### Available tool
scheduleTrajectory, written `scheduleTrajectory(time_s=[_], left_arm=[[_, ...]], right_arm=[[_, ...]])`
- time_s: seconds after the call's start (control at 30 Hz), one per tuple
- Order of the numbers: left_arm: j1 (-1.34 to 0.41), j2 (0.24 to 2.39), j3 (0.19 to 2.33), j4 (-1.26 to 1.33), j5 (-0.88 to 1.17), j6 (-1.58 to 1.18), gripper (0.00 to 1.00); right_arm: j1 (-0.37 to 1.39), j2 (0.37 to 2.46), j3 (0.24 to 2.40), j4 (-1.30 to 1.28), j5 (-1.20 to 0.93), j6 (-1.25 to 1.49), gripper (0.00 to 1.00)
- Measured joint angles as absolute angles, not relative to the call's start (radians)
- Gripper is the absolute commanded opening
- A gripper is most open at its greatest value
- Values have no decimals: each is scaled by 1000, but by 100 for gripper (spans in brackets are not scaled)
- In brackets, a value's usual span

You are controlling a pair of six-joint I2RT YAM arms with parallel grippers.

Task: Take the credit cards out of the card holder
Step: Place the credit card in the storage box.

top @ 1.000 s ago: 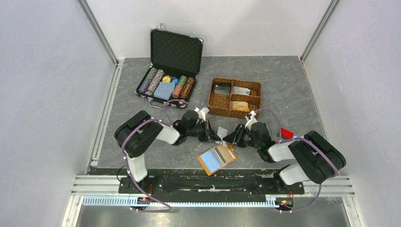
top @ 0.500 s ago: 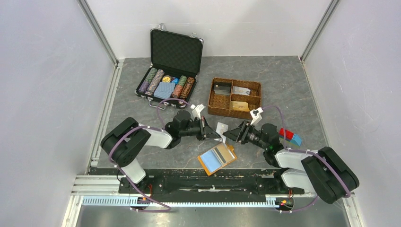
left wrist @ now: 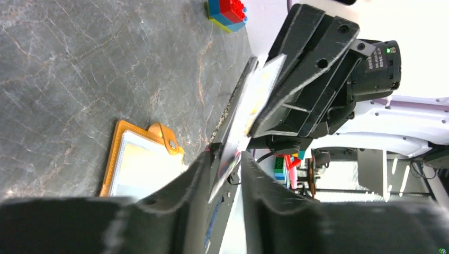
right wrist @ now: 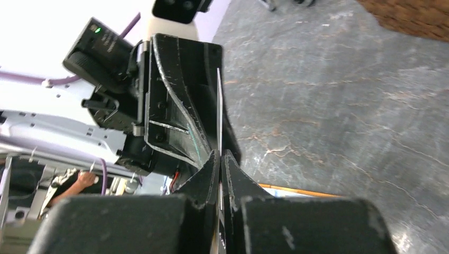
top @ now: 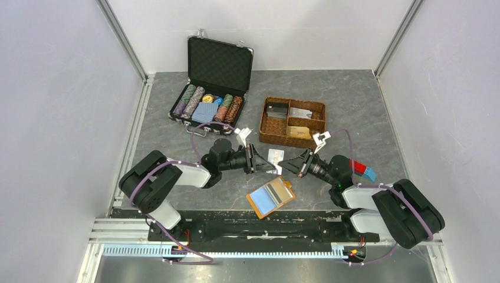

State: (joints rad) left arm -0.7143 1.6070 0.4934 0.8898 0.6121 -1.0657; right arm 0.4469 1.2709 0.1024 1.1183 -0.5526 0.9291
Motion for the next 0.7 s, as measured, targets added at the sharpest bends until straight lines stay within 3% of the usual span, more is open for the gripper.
scheduleTrajectory(time_s=[0.13, 0.3, 0.47, 0.7], left_arm=[[-710, 1548, 472, 838, 616, -1061, 56], [-676, 1341, 488, 531, 602, -942, 63], [-664, 1166, 538, 250, 567, -823, 63], [-664, 1116, 627, -7, 586, -718, 63]], right_arm=[[440, 1271, 104, 1172, -643, 925, 0], [435, 1286, 123, 1196, -806, 898, 0], [447, 1288, 123, 1195, -918, 869, 0], [586, 1286, 188, 1019, -977, 733, 0]])
